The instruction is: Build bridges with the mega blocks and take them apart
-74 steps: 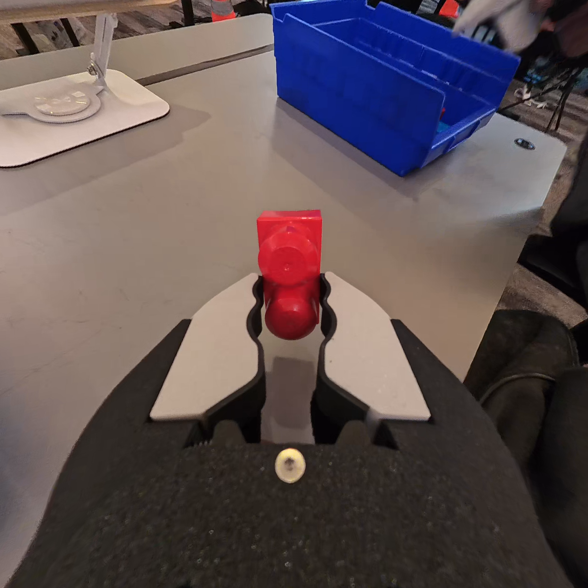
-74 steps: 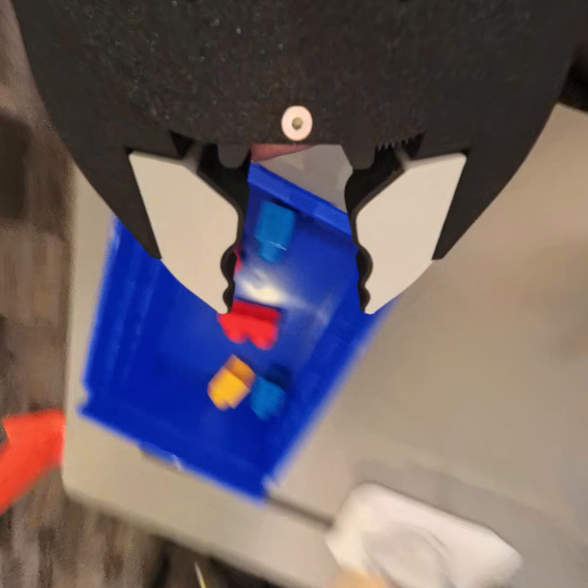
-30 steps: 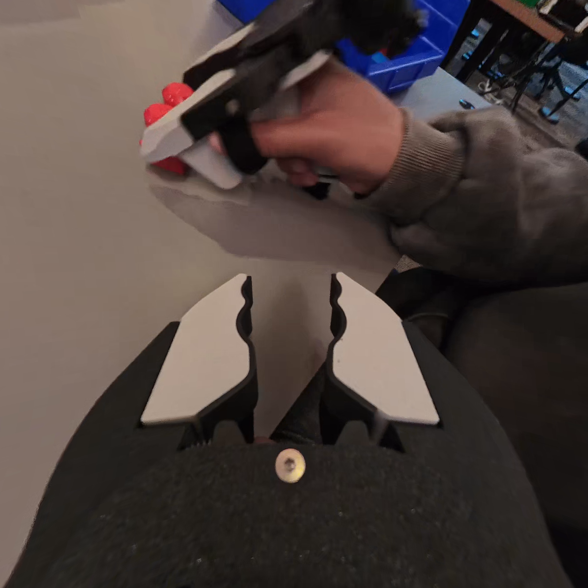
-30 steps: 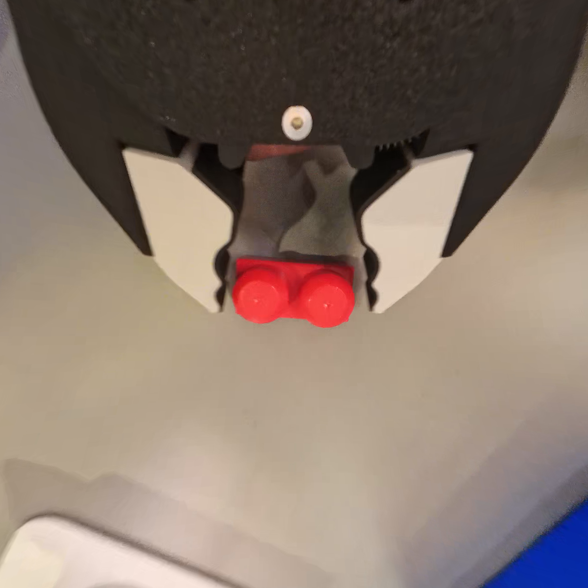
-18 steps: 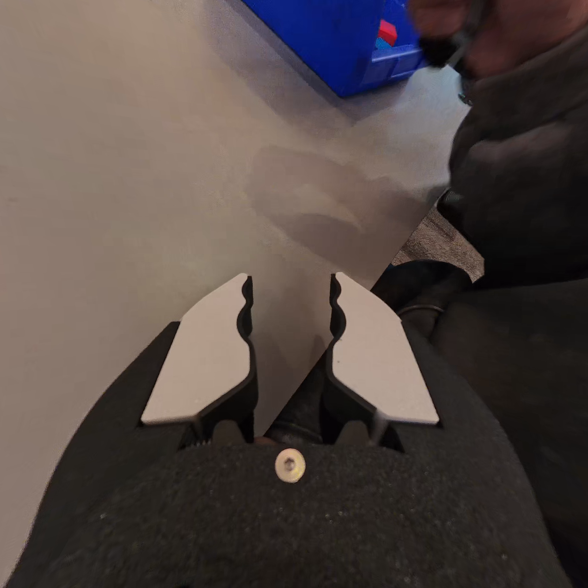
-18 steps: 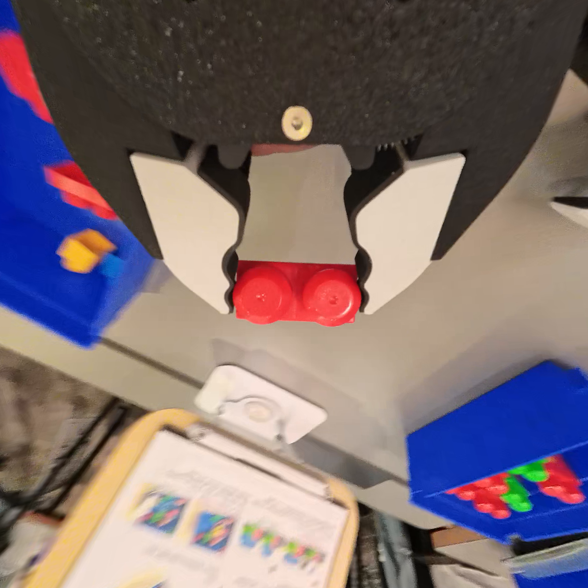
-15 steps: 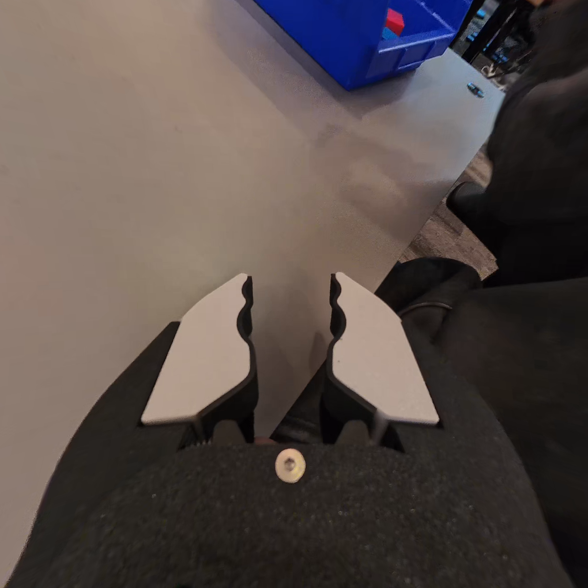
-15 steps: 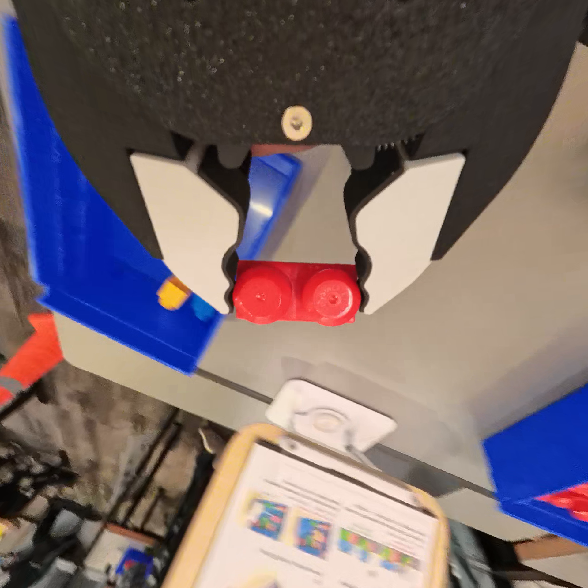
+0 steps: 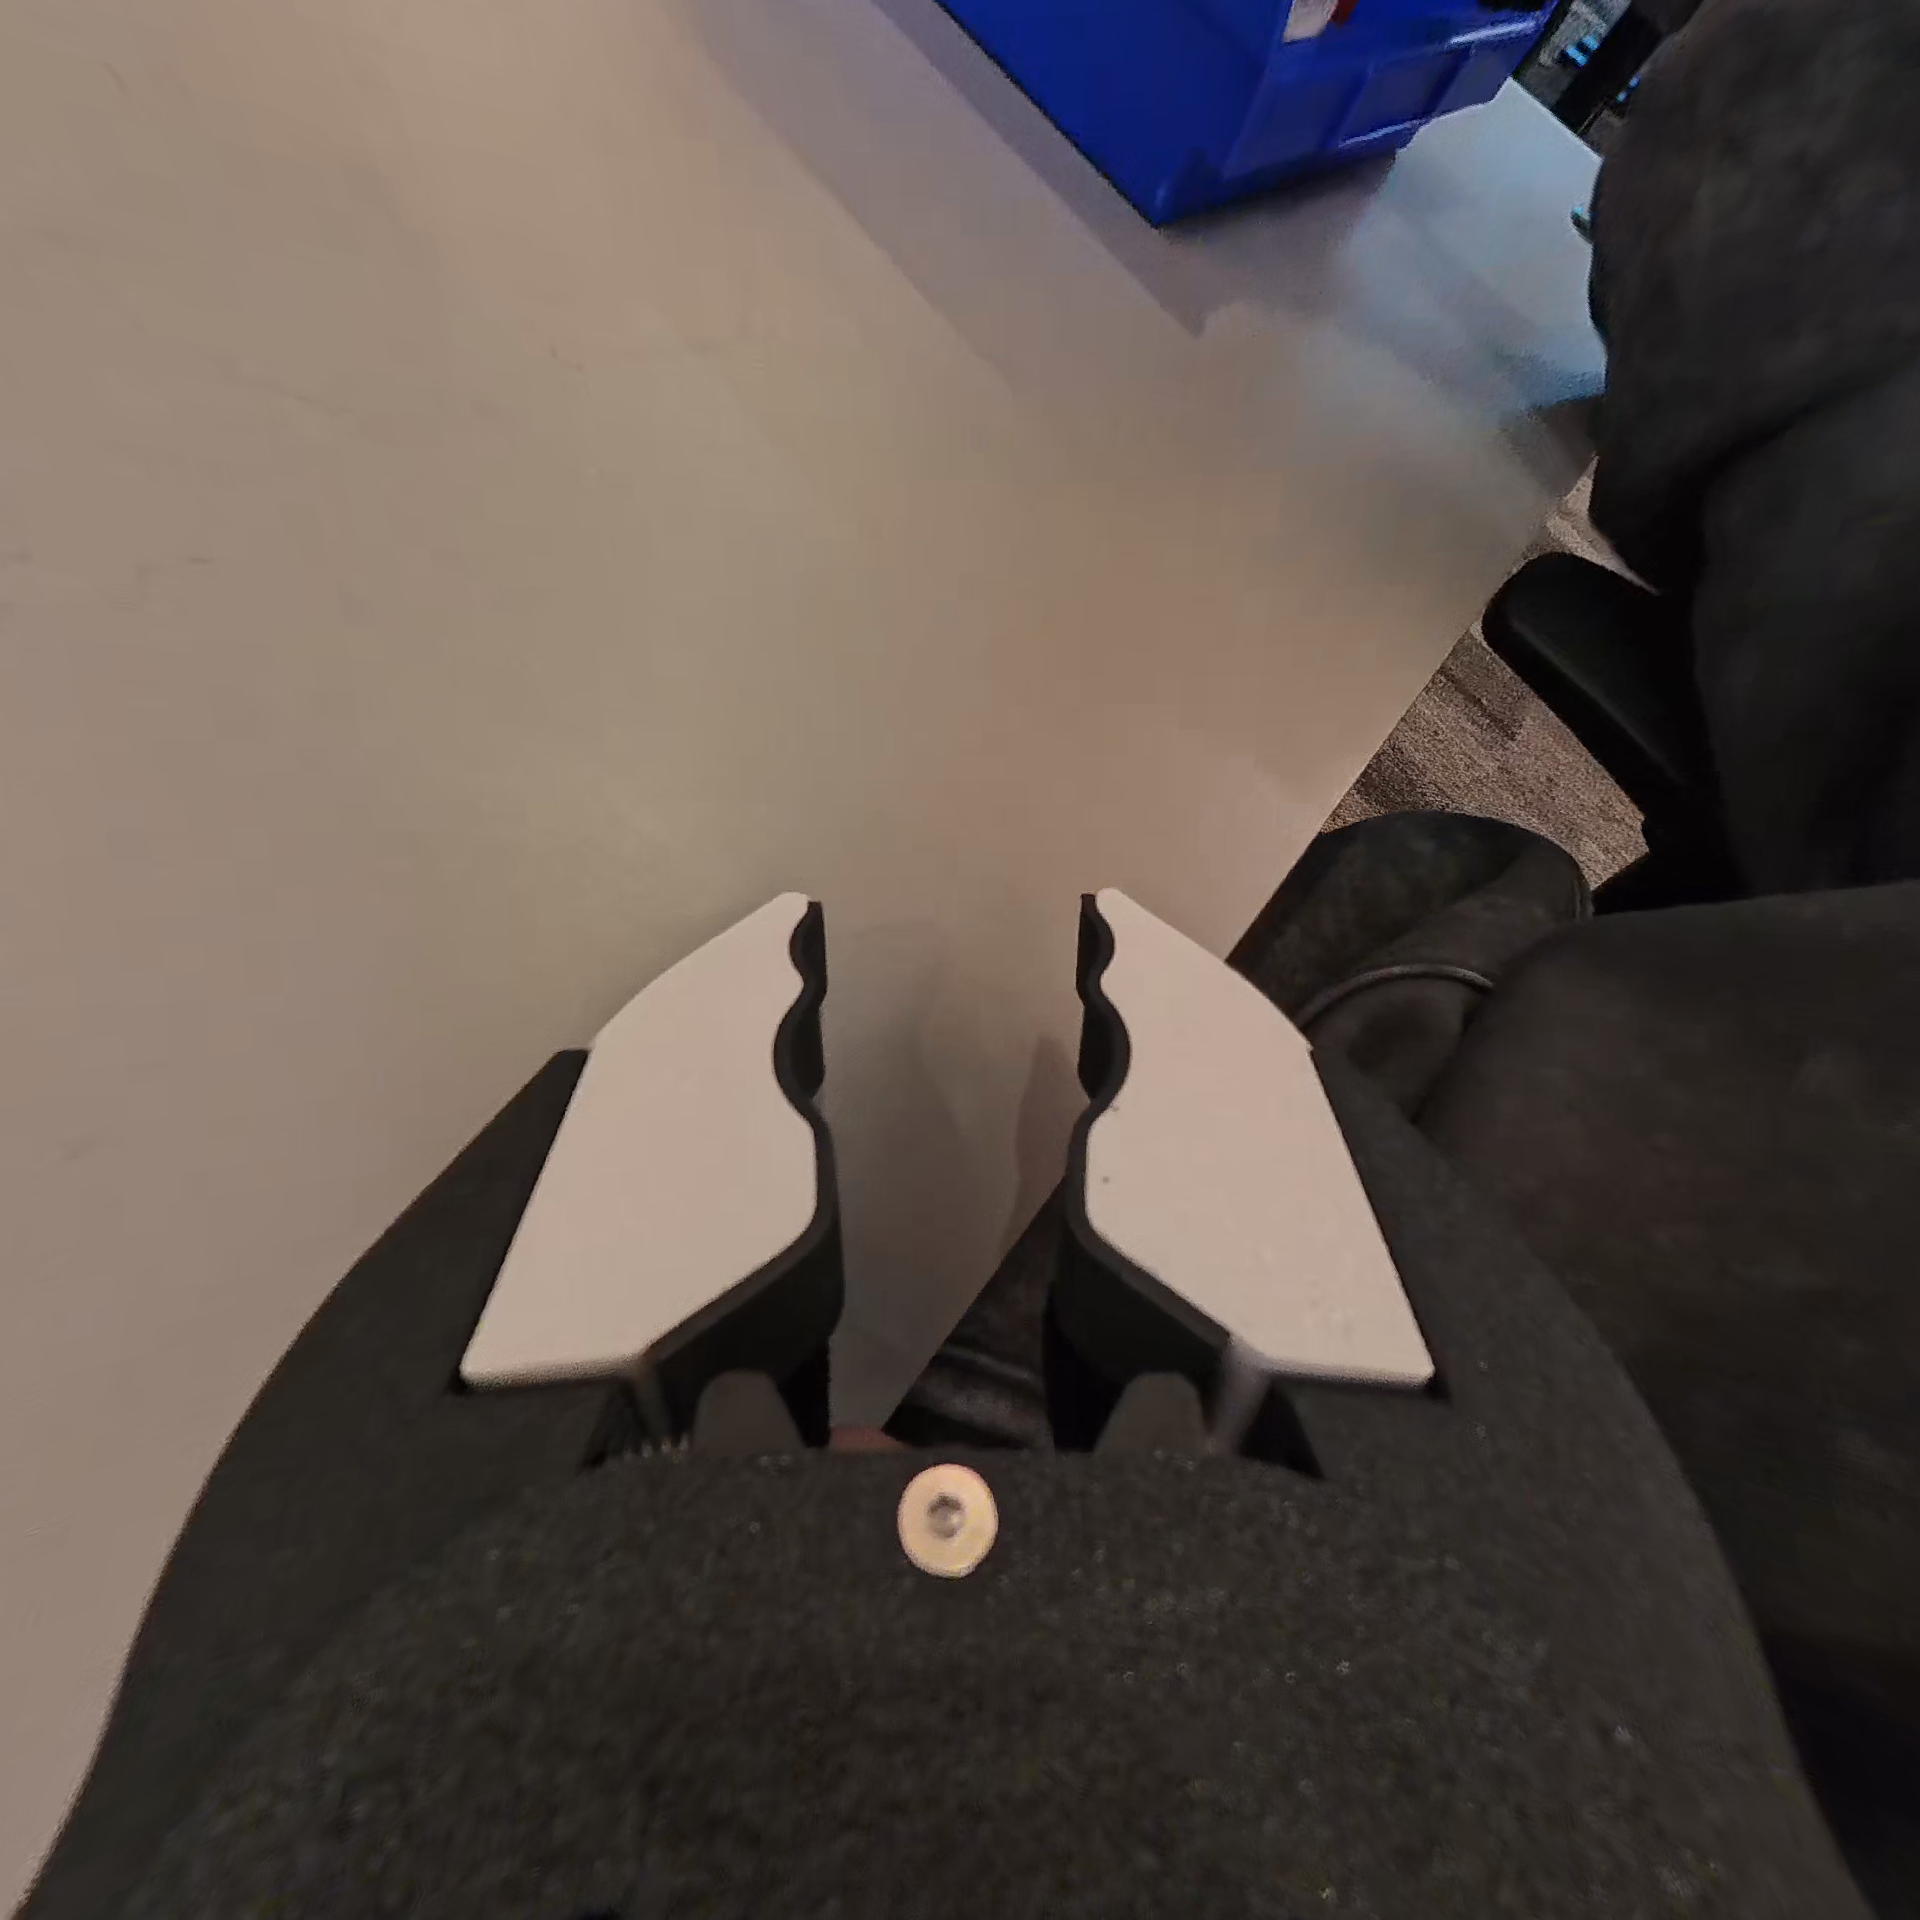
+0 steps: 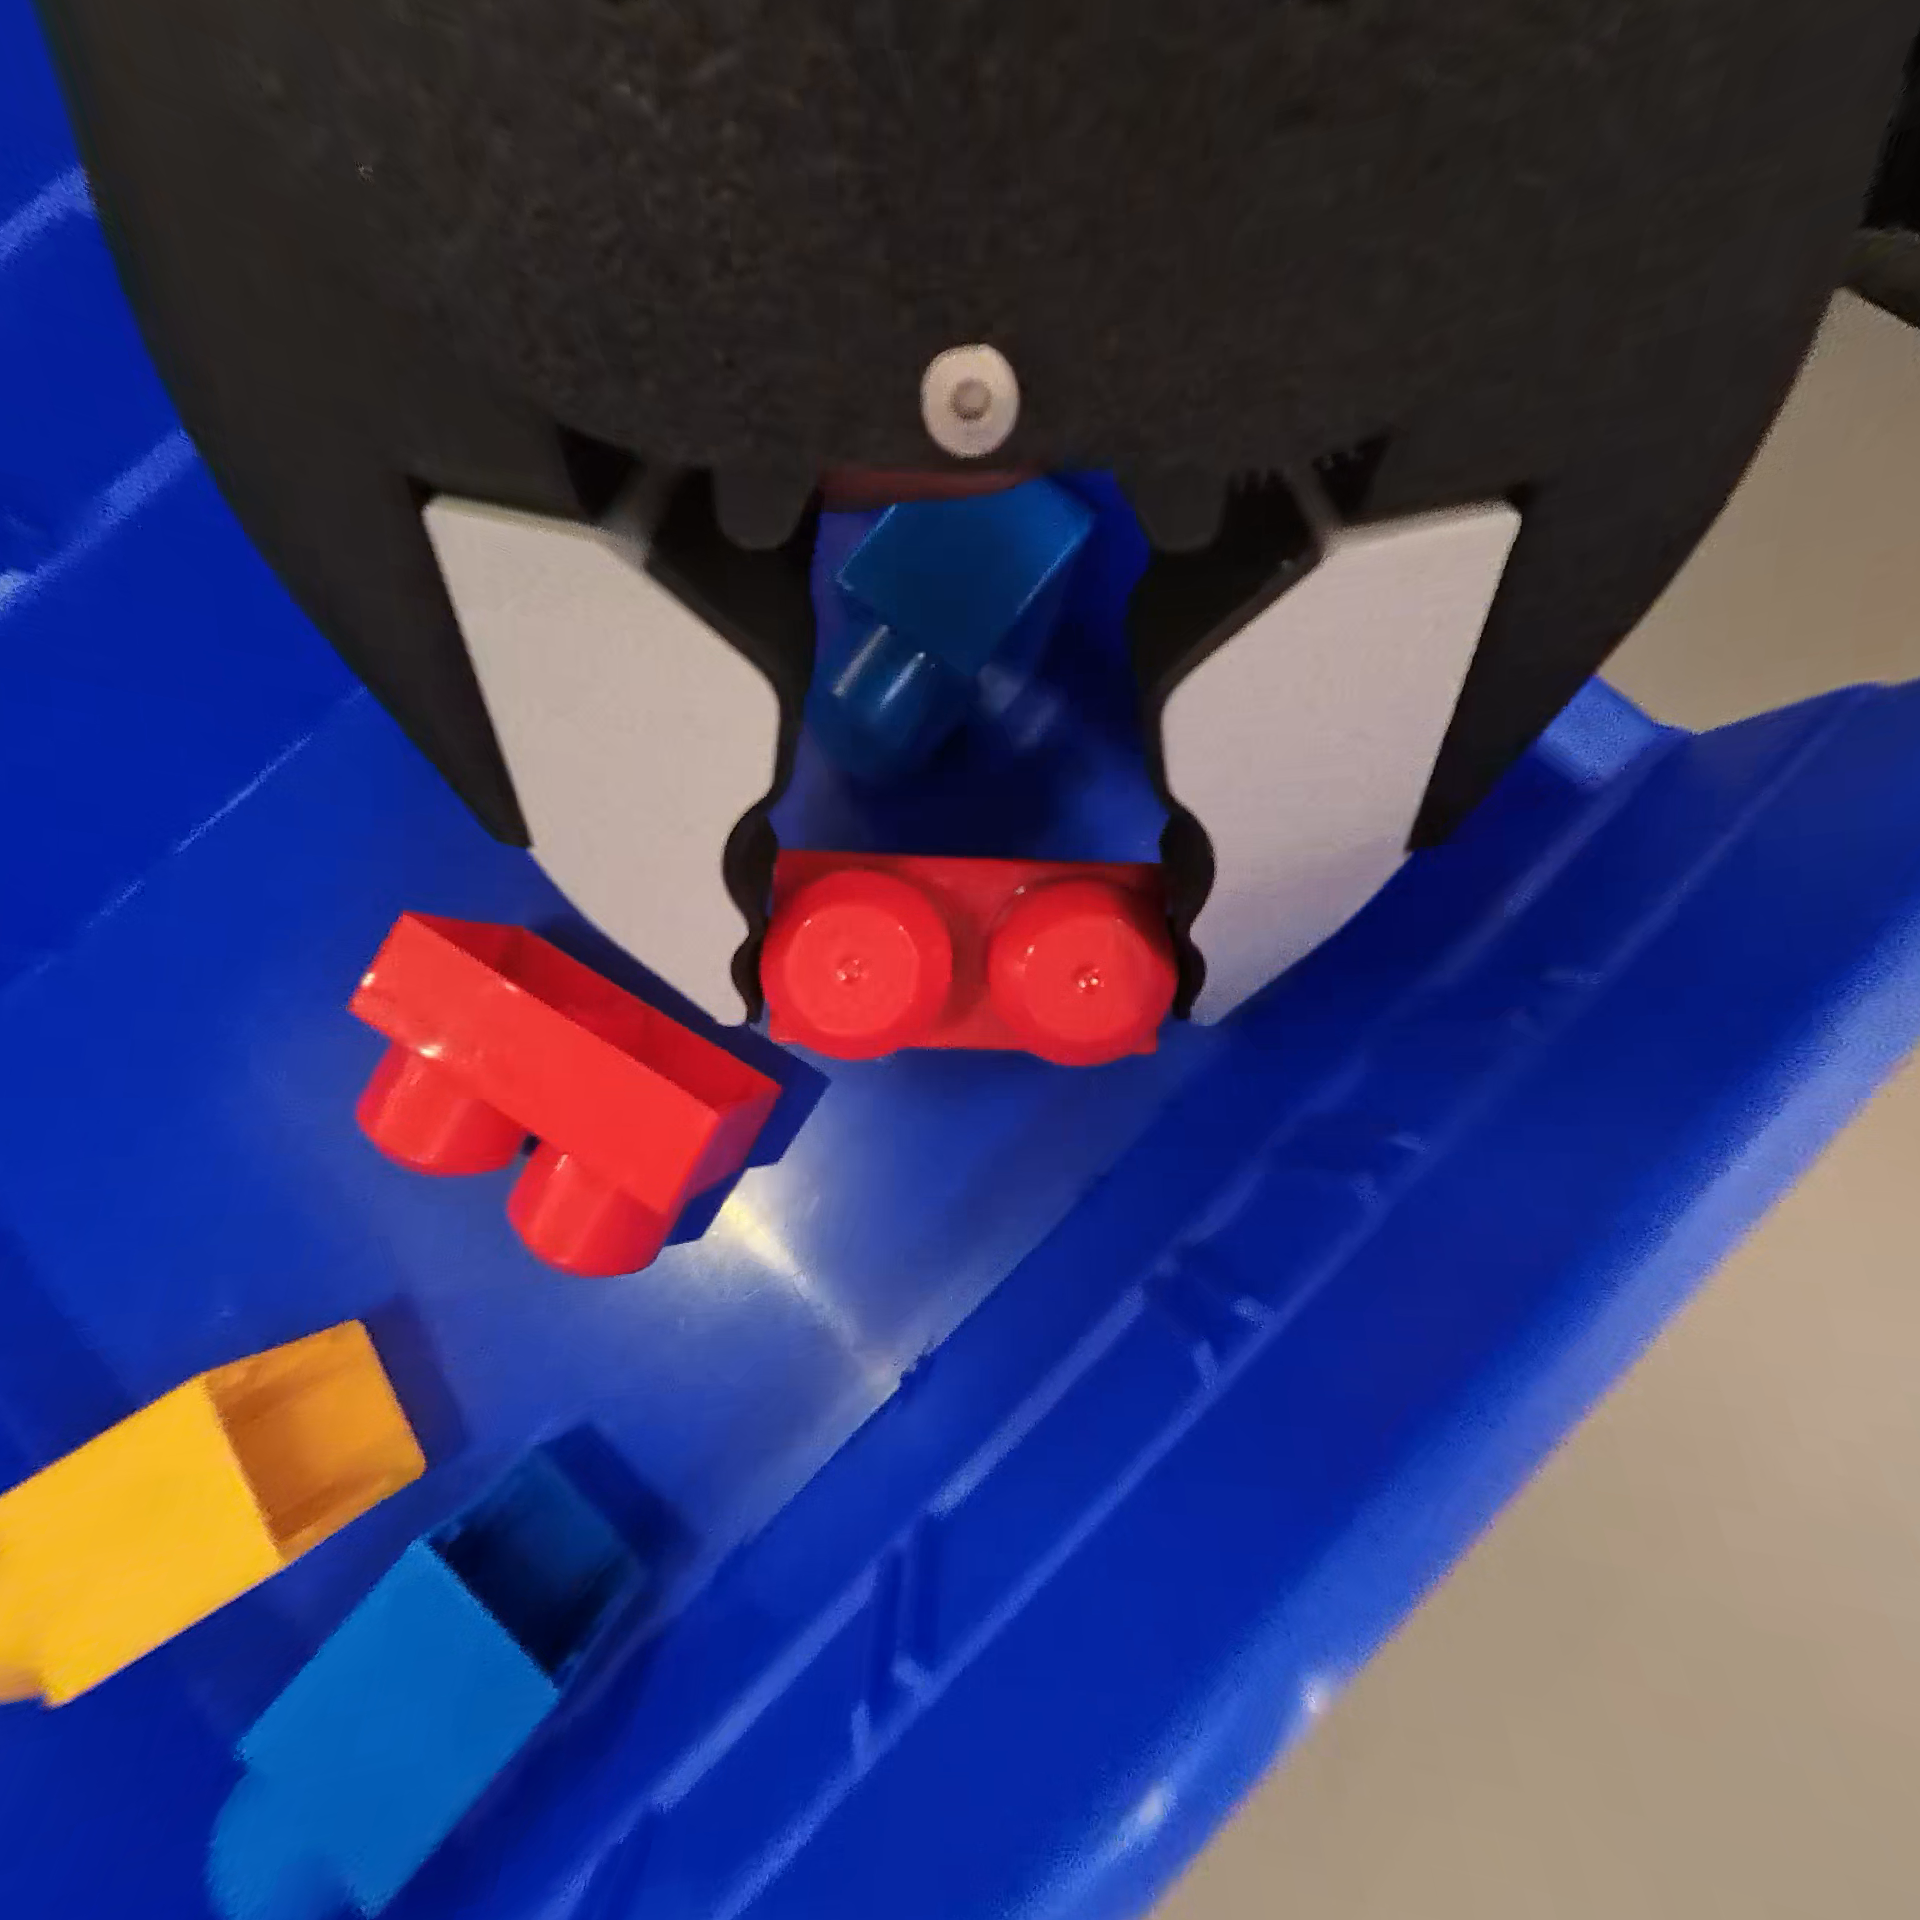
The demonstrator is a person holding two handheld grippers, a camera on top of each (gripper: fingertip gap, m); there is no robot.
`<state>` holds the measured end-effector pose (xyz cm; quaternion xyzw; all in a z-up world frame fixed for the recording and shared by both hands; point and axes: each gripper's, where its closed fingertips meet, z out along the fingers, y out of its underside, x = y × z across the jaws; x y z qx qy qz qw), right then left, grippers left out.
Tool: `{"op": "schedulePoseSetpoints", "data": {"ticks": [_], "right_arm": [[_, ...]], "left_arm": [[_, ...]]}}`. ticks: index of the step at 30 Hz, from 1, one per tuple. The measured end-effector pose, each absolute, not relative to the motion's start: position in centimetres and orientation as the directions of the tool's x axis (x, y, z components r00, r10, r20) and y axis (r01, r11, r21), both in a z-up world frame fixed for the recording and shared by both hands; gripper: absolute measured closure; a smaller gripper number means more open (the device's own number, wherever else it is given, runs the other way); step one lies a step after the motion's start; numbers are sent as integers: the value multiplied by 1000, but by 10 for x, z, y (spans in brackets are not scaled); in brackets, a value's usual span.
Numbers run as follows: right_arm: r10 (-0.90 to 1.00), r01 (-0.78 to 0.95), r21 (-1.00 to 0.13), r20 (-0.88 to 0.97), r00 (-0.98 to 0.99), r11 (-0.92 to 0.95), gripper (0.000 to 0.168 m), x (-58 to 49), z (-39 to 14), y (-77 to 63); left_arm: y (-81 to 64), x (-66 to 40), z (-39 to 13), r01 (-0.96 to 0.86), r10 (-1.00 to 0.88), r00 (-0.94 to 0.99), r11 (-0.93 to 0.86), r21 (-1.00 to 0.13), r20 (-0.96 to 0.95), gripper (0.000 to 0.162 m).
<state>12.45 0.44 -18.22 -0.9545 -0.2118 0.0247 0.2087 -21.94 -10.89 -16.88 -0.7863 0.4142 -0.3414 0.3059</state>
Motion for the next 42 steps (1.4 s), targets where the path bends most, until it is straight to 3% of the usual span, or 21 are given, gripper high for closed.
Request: {"op": "schedulePoseSetpoints", "data": {"ticks": [4, 6, 11, 14, 19, 23, 29, 34, 38, 42], "right_arm": [[471, 449, -333, 17, 882, -829, 93, 123, -193, -4], [460, 450, -358, 62, 886, -818, 96, 128, -183, -6], [360, 357, -676, 143, 922, -645, 97, 113, -89, -16], [446, 244, -850, 12, 895, -467, 100, 46, -50, -42], [657, 169, -893, -169, 735, -418, 98, -78, -98, -89], [673, 326, -857, -32, 739, -399, 107, -111, -147, -102], [683, 431, -823, 73, 727, -371, 109, -115, -164, -113], [689, 393, -831, 16, 724, -393, 110, -109, -164, -114], [695, 348, -844, -40, 718, -409, 111, -108, -160, -113], [693, 324, -845, -75, 717, -426, 111, -108, -160, -112]], "left_arm": [[-109, -220, -172, -448, -857, 428, -477, -756, 287, 116], [-110, -221, -174, -453, -858, 428, -476, -753, 285, 116], [-108, -221, -171, -442, -860, 434, -463, -768, 269, 116], [-106, -220, -170, -440, -866, 430, -449, -777, 257, 116], [-103, -219, -169, -446, -873, 427, -429, -786, 234, 115], [-98, -223, -165, -446, -875, 436, -414, -794, 212, 115], [-47, -277, -117, -492, -854, 520, -286, -822, -14, 115], [29, -358, -64, -697, -821, 483, -150, -701, -305, 121], [72, -385, -54, -821, -911, 286, -73, -566, -297, 120], [149, -424, -77, -948, -910, 185, -65, -313, -370, 117]]}}
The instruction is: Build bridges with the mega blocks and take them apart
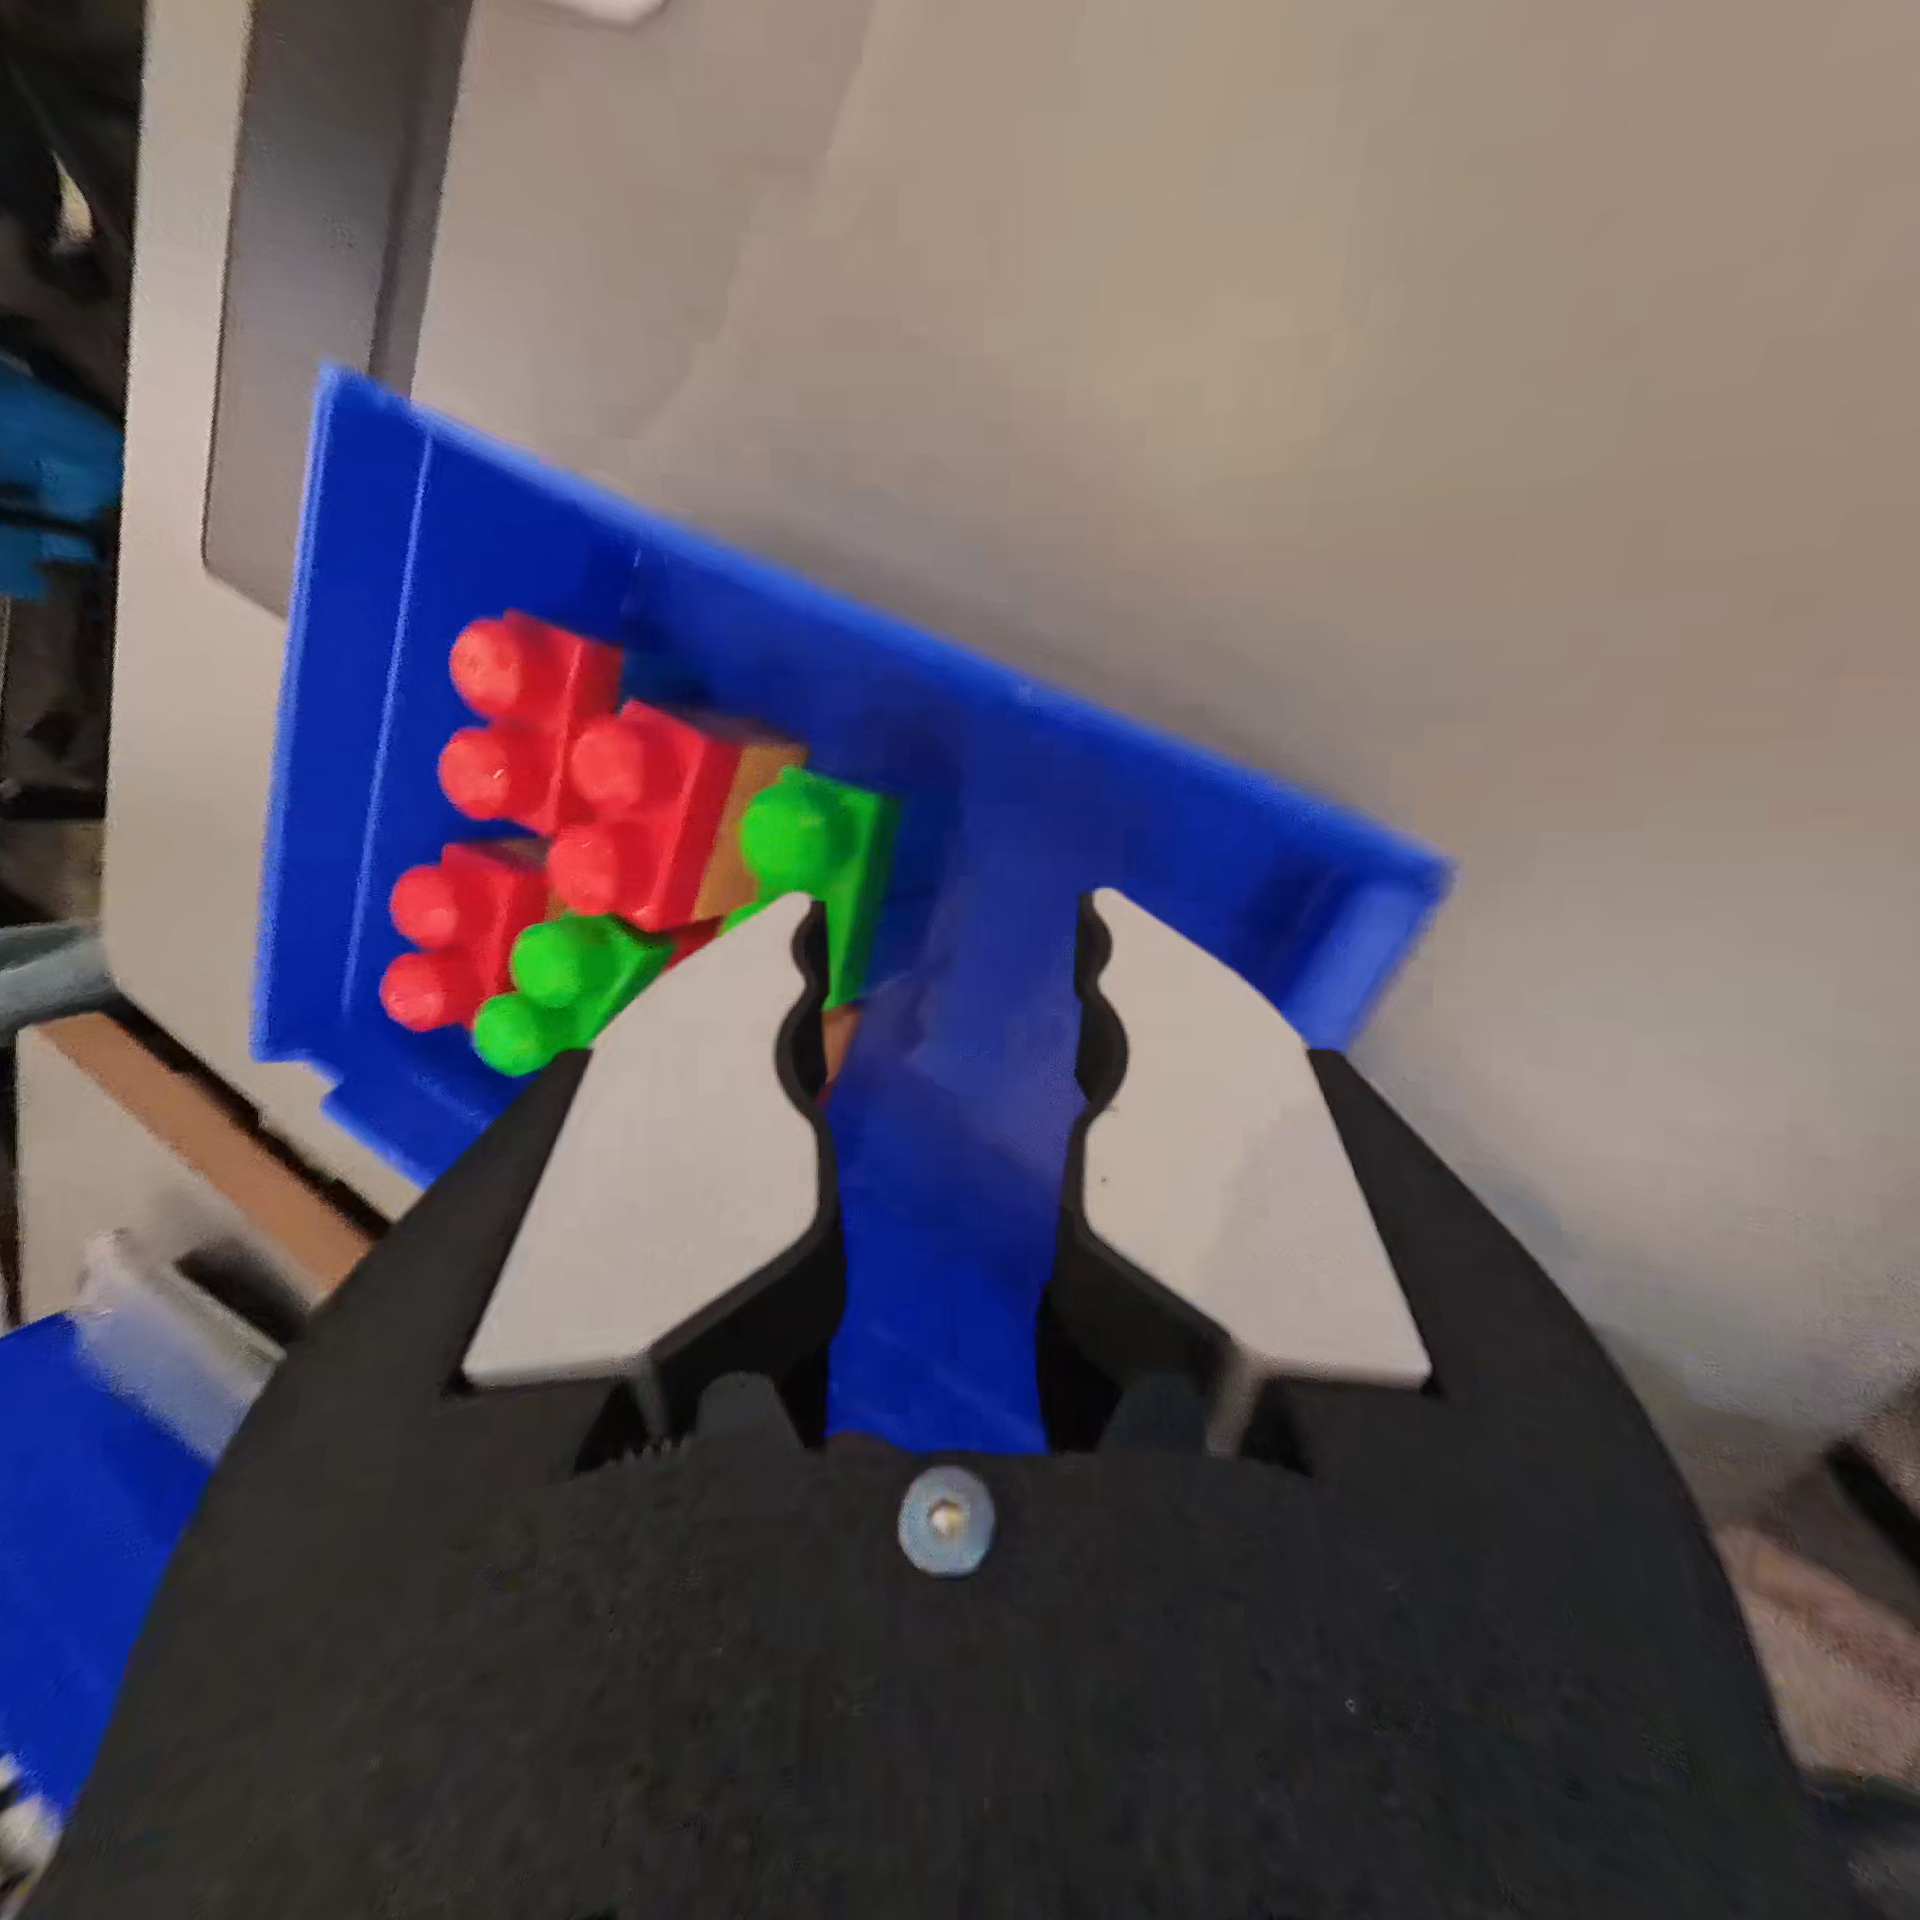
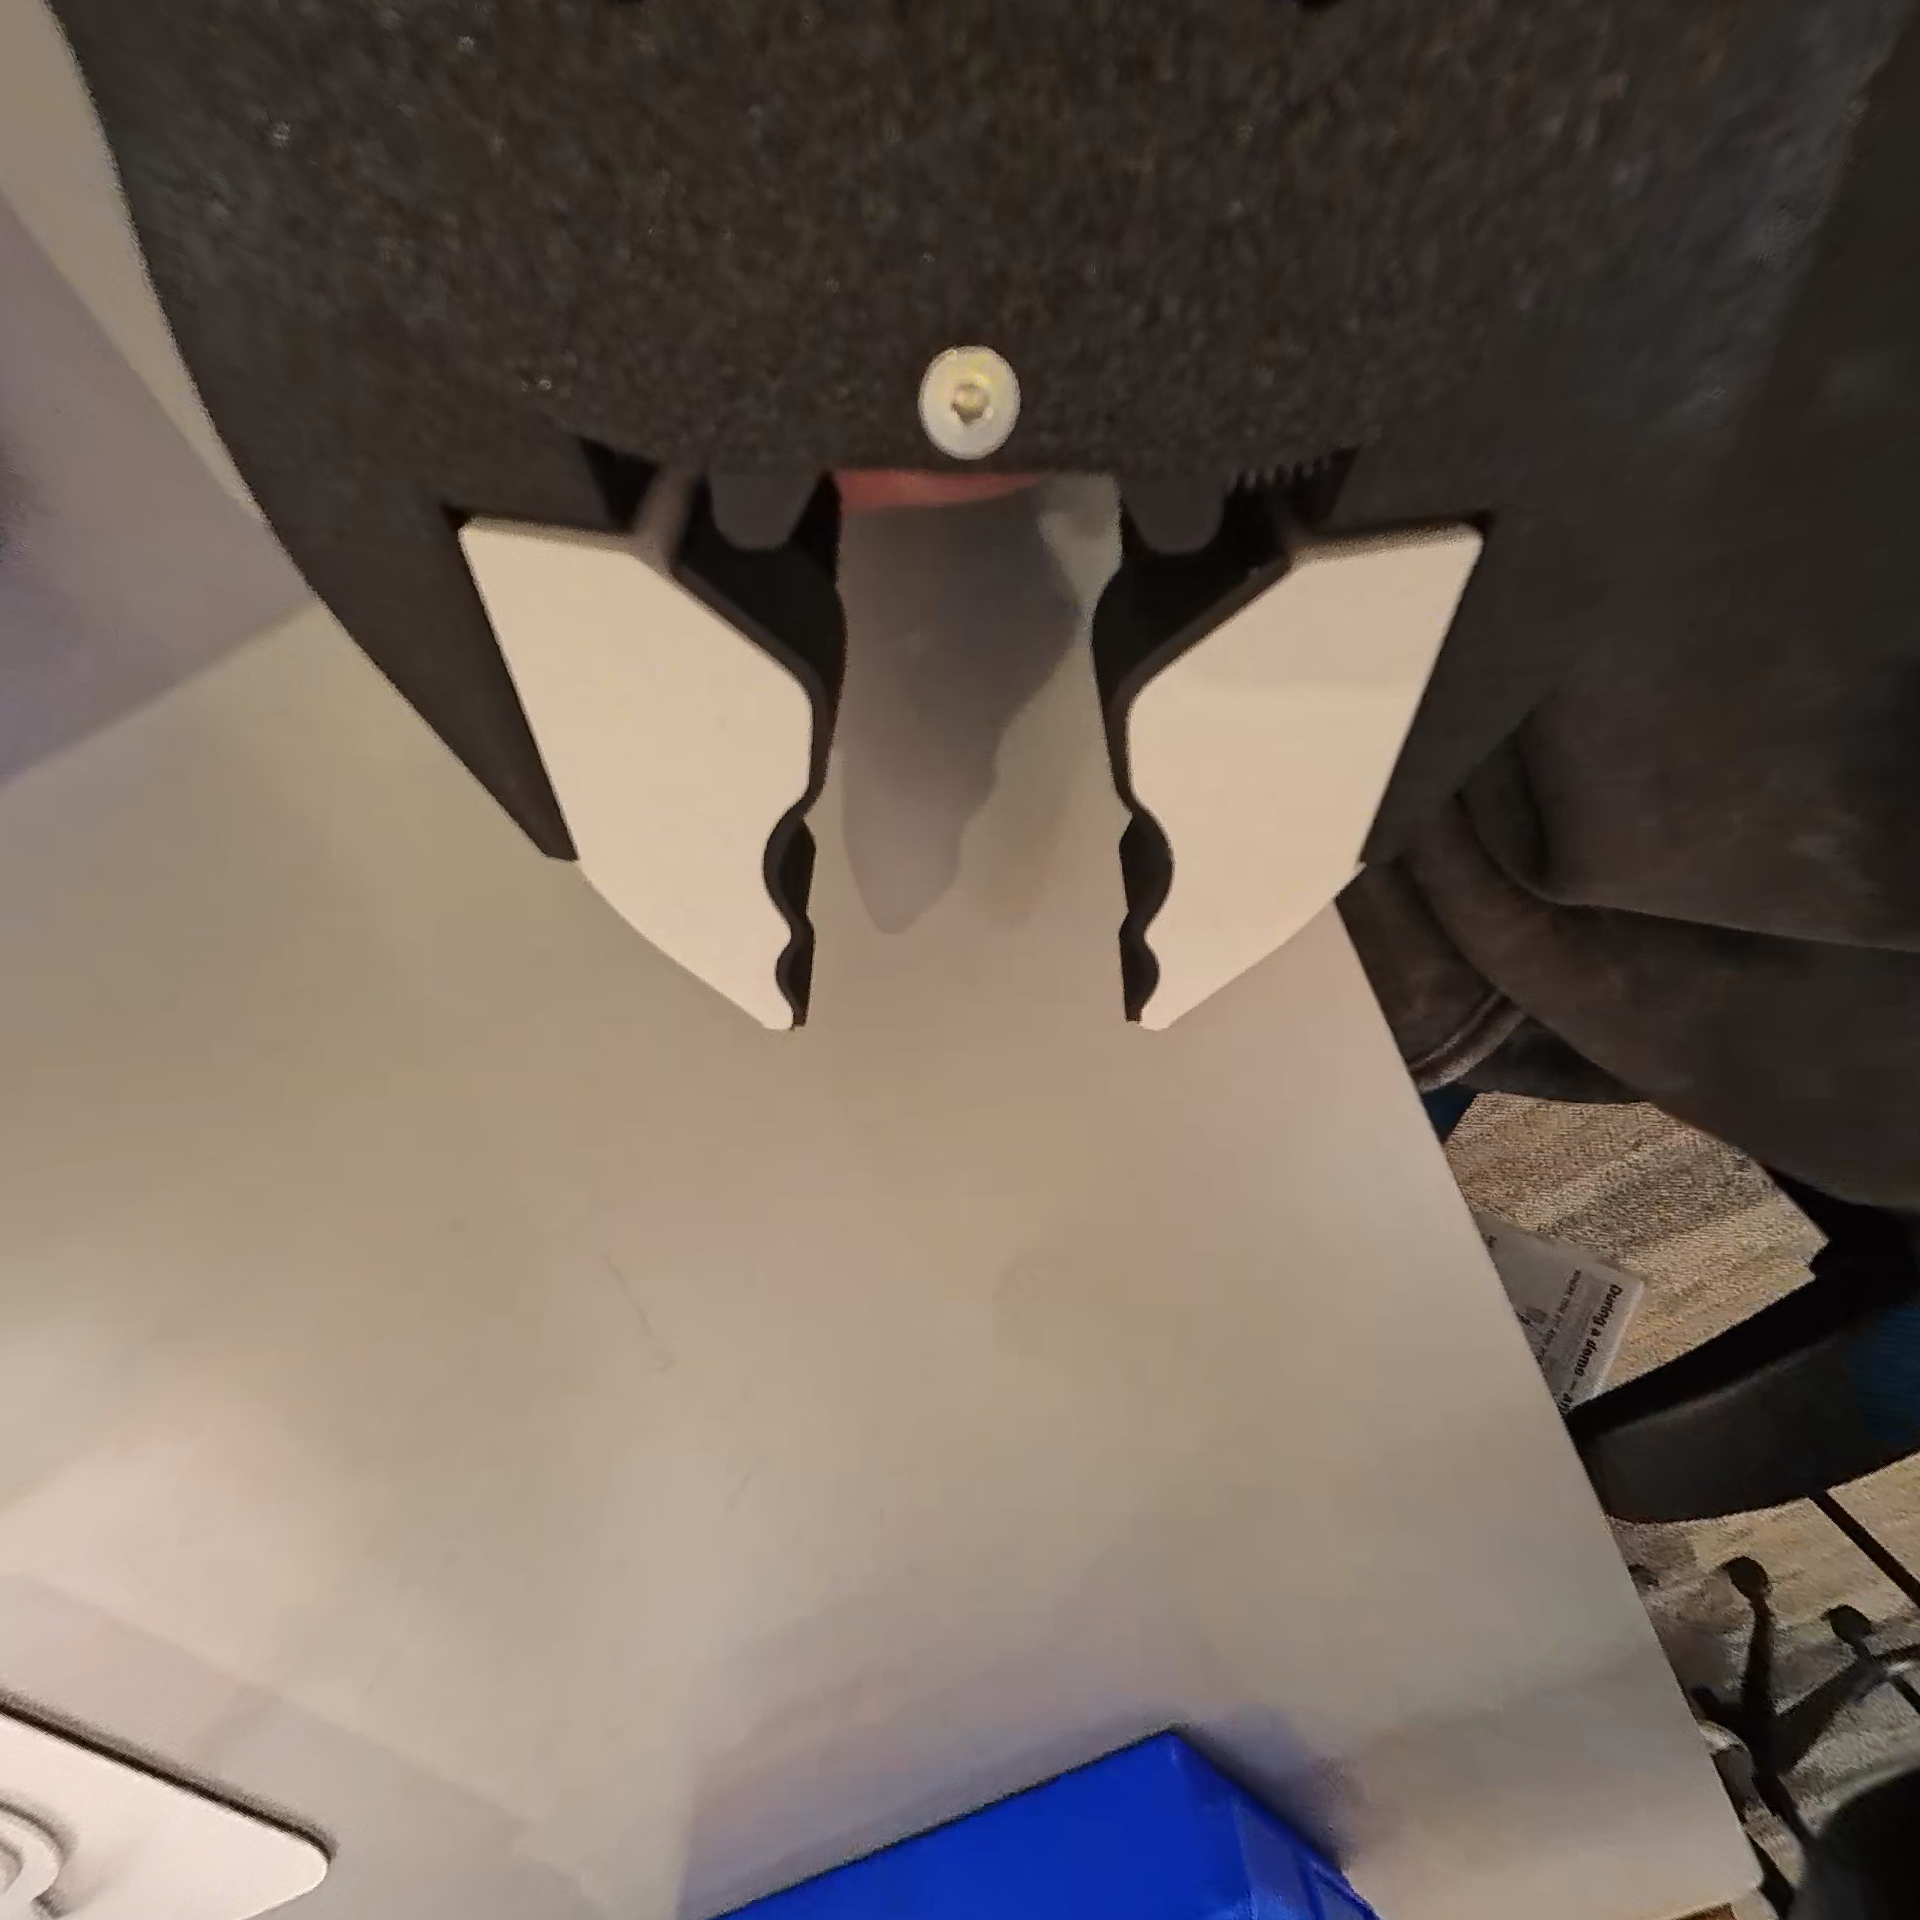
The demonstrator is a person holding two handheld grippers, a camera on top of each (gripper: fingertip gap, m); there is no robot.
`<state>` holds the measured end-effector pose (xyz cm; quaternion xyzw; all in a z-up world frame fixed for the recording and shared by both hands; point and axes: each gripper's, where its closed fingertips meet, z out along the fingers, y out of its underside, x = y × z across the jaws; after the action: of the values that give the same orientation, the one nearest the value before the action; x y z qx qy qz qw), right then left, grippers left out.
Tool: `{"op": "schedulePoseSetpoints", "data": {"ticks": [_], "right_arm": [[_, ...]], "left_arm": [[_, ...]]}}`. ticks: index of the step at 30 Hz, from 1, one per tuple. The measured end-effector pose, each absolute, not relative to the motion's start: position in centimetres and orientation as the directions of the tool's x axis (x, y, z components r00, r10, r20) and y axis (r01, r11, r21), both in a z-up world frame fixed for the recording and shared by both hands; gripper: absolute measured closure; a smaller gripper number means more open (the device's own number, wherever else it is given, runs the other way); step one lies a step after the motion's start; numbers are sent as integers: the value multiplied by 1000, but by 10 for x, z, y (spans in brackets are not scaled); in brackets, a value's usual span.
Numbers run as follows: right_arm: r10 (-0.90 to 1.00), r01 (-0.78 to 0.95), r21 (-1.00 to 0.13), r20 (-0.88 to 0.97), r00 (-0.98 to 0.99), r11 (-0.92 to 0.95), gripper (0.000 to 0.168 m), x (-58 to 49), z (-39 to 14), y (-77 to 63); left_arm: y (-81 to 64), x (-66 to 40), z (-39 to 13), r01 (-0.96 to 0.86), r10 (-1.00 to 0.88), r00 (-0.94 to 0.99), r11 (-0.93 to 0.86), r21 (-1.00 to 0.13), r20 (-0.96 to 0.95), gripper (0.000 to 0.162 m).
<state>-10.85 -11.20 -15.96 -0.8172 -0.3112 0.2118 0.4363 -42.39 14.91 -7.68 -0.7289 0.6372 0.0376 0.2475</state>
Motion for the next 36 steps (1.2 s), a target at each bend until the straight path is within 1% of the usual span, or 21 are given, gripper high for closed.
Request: {"op": "schedulePoseSetpoints", "data": {"ticks": [2, 4, 7, 10, 12, 13, 14, 18, 21, 23, 25, 27, 29, 32, 34, 36], "right_arm": [[687, 320, -843, -79, 722, -433, 111, -107, -160, -111], [684, 325, -838, -76, 726, -438, 111, -107, -160, -110], [681, 320, -834, -89, 727, -449, 111, -107, -162, -108], [676, 301, -832, -115, 728, -466, 112, -107, -163, -106], [677, 277, -836, -145, 721, -474, 113, -108, -161, -105], [680, 271, -835, -158, 716, -479, 113, -109, -161, -104], [682, 267, -834, -166, 712, -482, 113, -110, -161, -104], [692, 261, -836, -181, 699, -483, 114, -114, -159, -100], [715, 289, -841, -155, 681, -458, 115, -121, -152, -96], [722, 317, -853, -96, 685, -414, 115, -124, -144, -87], [718, 347, -864, -25, 695, -366, 113, -128, -134, -75], [703, 369, -874, 46, 709, -315, 112, -133, -124, -61], [675, 364, -891, 92, 732, -273, 108, -140, -114, -45], [636, 358, -910, 151, 756, -210, 101, -156, -99, -20], [616, 376, -912, 202, 761, -166, 91, -168, -92, -4], [589, 416, -901, 270, 762, -125, 86, -178, -86, 11]], "left_arm": [[177, -434, -92, -970, -925, 146, -63, -236, -350, 117], [195, -441, -108, -981, -945, 108, -52, -184, -310, 118], [202, -445, -129, -988, -976, 81, -51, -148, -203, 117], [210, -454, -140, -996, -978, 57, -43, -78, -199, 113], [211, -453, -147, -997, -981, 47, -35, -67, -190, 116], [210, -452, -149, -998, -982, 36, -25, -61, -187, 123], [210, -451, -151, -998, -981, 27, -17, -54, -190, 125], [206, -450, -150, -998, -986, 53, -47, -41, -161, 126], [205, -455, -137, -995, -980, 98, -94, -33, -176, 127], [210, -456, -116, -986, -960, 164, -154, -61, -226, 127], [215, -450, -86, -955, -920, 285, -248, -164, -269, 127], [204, -434, -59, -871, -878, 451, -394, -292, -162, 127], [190, -415, -35, -776, -819, 569, -506, -376, -73, 126], [154, -373, -13, -686, -772, 632, -598, -415, 69, 127], [123, -338, -8, -673, -769, 623, -620, -404, 144, 127], [94, -301, -7, -683, -788, 584, -608, -406, 196, 127]]}}
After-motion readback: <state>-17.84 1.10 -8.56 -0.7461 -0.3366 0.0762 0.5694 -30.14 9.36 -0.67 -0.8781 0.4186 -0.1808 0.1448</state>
